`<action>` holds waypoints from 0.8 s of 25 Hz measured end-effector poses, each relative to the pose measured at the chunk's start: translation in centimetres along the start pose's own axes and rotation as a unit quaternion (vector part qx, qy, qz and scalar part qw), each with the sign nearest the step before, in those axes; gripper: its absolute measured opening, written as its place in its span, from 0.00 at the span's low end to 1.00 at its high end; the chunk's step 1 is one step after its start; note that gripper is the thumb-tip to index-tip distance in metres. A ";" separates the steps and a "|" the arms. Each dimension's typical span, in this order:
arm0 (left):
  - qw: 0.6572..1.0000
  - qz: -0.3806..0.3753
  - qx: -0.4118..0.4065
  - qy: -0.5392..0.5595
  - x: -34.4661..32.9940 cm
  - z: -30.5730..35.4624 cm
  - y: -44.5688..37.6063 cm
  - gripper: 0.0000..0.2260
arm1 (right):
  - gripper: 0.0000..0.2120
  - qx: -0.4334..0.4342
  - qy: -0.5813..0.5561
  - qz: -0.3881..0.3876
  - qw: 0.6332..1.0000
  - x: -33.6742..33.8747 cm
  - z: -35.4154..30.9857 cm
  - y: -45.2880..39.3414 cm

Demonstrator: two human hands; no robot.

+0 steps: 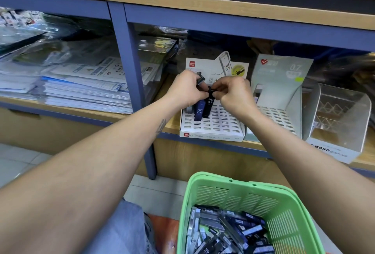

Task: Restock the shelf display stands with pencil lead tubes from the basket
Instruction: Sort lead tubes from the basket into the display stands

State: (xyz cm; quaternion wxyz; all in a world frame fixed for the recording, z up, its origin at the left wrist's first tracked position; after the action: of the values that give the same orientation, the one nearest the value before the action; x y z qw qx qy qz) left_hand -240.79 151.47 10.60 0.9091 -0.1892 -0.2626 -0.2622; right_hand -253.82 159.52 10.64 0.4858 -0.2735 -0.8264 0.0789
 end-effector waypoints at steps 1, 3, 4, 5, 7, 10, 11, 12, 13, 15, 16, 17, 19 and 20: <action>1.000 -0.002 0.002 -0.013 -0.1 -0.2 -0.1 0.05 | 0.07 0.000 -0.001 -0.004 1.000 -0.2 0.1 0.1; 0.999 -0.007 0.005 -0.032 -0.3 -0.5 -0.1 0.04 | 0.06 -0.004 0.008 -0.006 1.000 -0.3 0.4 0.1; 0.999 -0.006 0.007 -0.036 -0.3 -0.6 -0.1 0.04 | 0.06 -0.007 0.016 -0.007 1.000 -0.2 0.7 0.1; 0.999 -0.005 0.009 -0.035 -0.3 -0.7 -0.1 0.04 | 0.06 -0.010 0.023 -0.010 1.000 -0.2 0.9 0.0; 0.999 -0.005 0.010 -0.031 -0.2 -0.8 -0.2 0.04 | 0.06 -0.007 0.029 -0.019 0.999 -0.2 0.9 -0.1; 0.999 -0.010 0.009 -0.032 -0.3 -0.8 -0.3 0.04 | 0.08 0.046 0.062 -0.044 0.996 -1.2 -0.1 0.3; 0.999 -0.011 0.010 -0.031 -0.4 -0.8 -0.4 0.04 | 0.08 0.067 0.081 -0.044 0.993 -1.5 -0.5 0.6; 0.999 -0.012 0.011 -0.031 -0.5 -0.8 -0.4 0.04 | 0.08 0.080 0.092 -0.039 0.992 -1.7 -0.7 0.7; 0.999 -0.012 0.012 -0.031 -0.5 -0.9 -0.3 0.04 | 0.09 0.085 0.096 -0.035 0.991 -1.7 -0.7 0.7; 1.000 -0.013 0.017 -0.019 -0.5 -1.0 -0.3 0.04 | 0.10 0.091 0.105 -0.039 0.990 -1.5 -0.6 0.6; 1.000 -0.012 0.025 0.002 -0.4 -1.0 -0.2 0.04 | 0.11 0.091 0.115 -0.045 0.988 -1.4 -0.6 0.7; 0.999 -0.012 0.038 0.034 -0.3 -1.0 -0.1 0.05 | 0.12 0.087 0.120 -0.044 0.988 -1.3 -0.6 0.7; 0.992 -0.013 0.072 0.101 -0.1 -1.0 0.1 0.06 | 0.14 0.061 0.076 -0.009 0.995 -0.2 -0.6 0.5; 0.987 -0.028 0.088 0.134 -0.1 -0.9 0.3 0.08 | 0.14 0.036 0.013 0.008 0.999 0.5 -0.7 0.4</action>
State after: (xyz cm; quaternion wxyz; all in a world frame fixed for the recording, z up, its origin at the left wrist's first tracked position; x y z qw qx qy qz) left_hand -240.32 151.33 9.82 0.9416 -0.0641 -0.1660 -0.2860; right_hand -253.27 160.04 11.19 0.5055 -0.2636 -0.8143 0.1090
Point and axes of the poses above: each hand's wrist, its own y-axis away from the middle knuckle, its own x-axis out of the back of the hand, z = x × y, the point moved 7 cm from there along -y, towards the middle knuckle, and after that the axes turned 6 degrees about y, right-handed, at the moved point
